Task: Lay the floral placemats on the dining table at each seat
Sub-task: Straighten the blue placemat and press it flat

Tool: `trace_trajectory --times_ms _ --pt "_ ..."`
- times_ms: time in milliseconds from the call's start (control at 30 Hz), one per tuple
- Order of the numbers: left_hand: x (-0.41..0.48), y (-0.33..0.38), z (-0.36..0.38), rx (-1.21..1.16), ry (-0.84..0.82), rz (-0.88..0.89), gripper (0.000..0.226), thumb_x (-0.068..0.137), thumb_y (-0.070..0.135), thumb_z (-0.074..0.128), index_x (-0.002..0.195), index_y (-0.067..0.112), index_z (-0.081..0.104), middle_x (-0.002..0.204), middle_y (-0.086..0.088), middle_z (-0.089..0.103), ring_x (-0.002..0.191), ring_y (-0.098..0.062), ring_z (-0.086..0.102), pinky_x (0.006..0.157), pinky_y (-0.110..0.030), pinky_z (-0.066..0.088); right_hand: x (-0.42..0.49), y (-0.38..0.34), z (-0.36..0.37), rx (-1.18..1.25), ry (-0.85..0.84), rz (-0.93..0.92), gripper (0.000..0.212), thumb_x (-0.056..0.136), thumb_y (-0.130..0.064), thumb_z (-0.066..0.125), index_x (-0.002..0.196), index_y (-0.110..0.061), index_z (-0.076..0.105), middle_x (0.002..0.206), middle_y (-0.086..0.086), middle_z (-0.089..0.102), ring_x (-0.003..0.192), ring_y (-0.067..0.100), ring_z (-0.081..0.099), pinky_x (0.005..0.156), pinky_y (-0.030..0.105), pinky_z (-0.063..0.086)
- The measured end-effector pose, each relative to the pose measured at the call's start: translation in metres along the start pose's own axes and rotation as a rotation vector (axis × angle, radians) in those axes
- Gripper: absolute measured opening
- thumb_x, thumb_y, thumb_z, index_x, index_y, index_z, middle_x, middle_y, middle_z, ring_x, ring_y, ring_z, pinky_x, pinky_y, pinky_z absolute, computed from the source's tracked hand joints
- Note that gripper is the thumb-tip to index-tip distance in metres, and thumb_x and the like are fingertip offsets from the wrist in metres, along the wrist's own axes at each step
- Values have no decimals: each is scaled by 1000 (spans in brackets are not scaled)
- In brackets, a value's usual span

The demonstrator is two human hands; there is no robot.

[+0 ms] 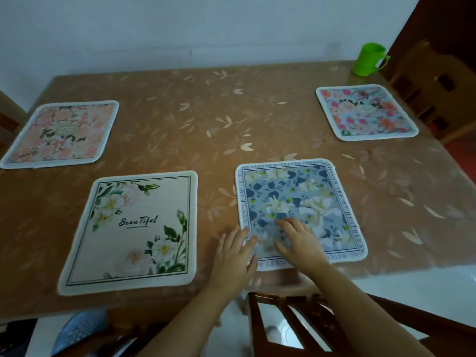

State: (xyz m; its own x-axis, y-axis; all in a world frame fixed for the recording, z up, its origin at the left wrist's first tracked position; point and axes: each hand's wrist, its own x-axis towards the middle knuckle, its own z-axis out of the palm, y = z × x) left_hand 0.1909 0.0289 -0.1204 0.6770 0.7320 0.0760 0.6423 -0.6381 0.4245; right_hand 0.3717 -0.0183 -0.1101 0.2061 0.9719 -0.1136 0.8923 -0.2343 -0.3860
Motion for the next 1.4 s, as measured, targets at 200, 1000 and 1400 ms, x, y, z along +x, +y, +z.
trace_trajectory --times_ms 200,1000,1400 --pt "6 23 25 11 -6 41 41 87 28 54 126 15 50 140 -8 42 135 -25 24 110 -42 10 -23 53 -12 -35 -24 15 55 85 -43 53 133 -20 36 134 1 42 125 20 34 103 34 29" --pt "2 52 52 -38 76 -10 34 61 15 83 92 9 70 101 -7 66 98 -27 60 86 -43 47 -54 109 -20 78 128 -286 24 62 -18 83 77 -4 70 80 10 68 79 27 65 62 35 58" --pt "3 55 49 -179 151 52 14 69 1 76 81 4 70 77 -7 63 73 -21 59 62 -35 52 -54 113 -24 3 94 -334 20 65 -14 79 75 -4 65 78 11 64 73 27 63 54 35 56"
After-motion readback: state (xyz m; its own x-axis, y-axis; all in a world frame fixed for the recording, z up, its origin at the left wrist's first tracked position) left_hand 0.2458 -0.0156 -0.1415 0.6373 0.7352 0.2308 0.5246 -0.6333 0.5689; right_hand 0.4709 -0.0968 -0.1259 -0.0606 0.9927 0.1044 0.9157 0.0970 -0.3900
